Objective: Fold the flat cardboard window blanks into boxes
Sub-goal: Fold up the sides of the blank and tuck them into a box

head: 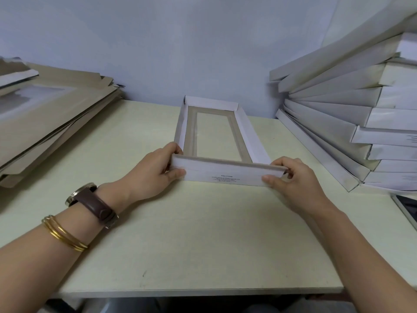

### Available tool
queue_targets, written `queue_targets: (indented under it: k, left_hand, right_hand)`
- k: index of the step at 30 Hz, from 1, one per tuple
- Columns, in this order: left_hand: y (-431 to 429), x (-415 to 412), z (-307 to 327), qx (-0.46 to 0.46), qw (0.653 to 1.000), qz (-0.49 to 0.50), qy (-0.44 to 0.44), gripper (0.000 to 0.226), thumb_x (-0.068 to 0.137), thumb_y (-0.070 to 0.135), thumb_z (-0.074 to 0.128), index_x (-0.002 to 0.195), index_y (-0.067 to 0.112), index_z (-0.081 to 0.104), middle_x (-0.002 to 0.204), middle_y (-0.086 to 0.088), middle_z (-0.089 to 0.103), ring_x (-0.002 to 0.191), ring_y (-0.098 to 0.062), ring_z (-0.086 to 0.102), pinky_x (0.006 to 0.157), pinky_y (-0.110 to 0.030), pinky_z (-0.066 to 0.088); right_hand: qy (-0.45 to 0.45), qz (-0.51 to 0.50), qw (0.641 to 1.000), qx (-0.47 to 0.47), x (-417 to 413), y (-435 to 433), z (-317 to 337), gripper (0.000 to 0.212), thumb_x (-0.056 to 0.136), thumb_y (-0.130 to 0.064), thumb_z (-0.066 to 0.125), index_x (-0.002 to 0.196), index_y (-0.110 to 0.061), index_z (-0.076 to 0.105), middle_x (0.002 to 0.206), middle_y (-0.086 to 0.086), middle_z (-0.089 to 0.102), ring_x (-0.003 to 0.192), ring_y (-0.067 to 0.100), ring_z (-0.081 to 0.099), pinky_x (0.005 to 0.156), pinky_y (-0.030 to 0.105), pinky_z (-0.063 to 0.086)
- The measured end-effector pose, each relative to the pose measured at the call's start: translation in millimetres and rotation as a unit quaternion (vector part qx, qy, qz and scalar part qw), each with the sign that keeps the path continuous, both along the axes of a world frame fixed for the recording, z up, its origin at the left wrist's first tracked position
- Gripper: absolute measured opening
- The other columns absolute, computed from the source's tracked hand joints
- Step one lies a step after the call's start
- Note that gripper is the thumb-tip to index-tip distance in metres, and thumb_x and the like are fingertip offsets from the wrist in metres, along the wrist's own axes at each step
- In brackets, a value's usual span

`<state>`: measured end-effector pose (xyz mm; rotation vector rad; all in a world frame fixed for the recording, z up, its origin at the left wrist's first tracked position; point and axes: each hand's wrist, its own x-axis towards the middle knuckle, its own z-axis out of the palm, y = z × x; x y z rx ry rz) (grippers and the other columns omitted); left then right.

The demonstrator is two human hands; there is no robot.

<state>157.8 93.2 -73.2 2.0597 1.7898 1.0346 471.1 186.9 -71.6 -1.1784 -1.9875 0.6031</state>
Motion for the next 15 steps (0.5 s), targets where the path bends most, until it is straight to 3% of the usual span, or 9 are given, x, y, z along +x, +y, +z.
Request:
queue_targets:
  k: [2, 6, 10, 15]
  left_hand:
    - [1.5, 0.8, -1.5, -0.007, 1.000, 0.008, -0.021, 0.021, 0.093, 0.017, 0.060, 0.101, 0.018, 0.042, 0.063, 0.008, 0.043, 0.058, 0.000, 0.044, 0.054, -0.013, 0.034]
    - [2.9, 2.3, -3.1, -0.018, 0.998, -0.002, -0.055, 0.026, 0.098, 0.020, 0.051, 0.115, 0.024, 0.032, 0.068, 0.001, 0.048, 0.057, -0.005, 0.044, 0.053, -0.016, 0.033]
    - [3.3, 2.4, -3.1, -0.012, 0.999, -0.005, -0.050, 0.033, 0.098, 0.020, 0.048, 0.113, 0.037, 0.023, 0.067, -0.009, 0.043, 0.059, -0.018, 0.041, 0.057, -0.029, 0.034]
    - [3.3, 3.0, -3.6, -0.008, 0.999, -0.006, -0.051, 0.036, 0.097, 0.018, 0.048, 0.109, 0.040, 0.022, 0.068, -0.013, 0.044, 0.060, -0.022, 0.040, 0.059, -0.034, 0.035]
  right_hand:
    - [0.036, -0.005, 0.999, -0.014, -0.6, 1.4, 0.1, 0.029, 0.078, -0.021, 0.078, 0.086, -0.036, 0.054, 0.074, -0.016, 0.063, 0.059, -0.004, 0.051, 0.052, 0.011, 0.038]
    - [0.046, -0.015, 0.999, -0.007, -3.3, 2.8, -3.2, 0.042, 0.080, -0.020, 0.076, 0.100, -0.035, 0.043, 0.059, -0.026, 0.056, 0.058, -0.003, 0.049, 0.052, 0.014, 0.037]
    - [0.043, -0.008, 0.999, 0.008, -3.2, 2.5, -5.2, 0.034, 0.089, -0.021, 0.066, 0.105, -0.032, 0.038, 0.052, -0.019, 0.045, 0.054, 0.002, 0.042, 0.057, 0.028, 0.035]
    - [0.035, -0.005, 0.999, 0.024, -6.1, 1.2, -6.1, 0.030, 0.092, -0.020, 0.059, 0.103, -0.032, 0.034, 0.050, -0.015, 0.038, 0.052, 0.005, 0.036, 0.055, 0.032, 0.031]
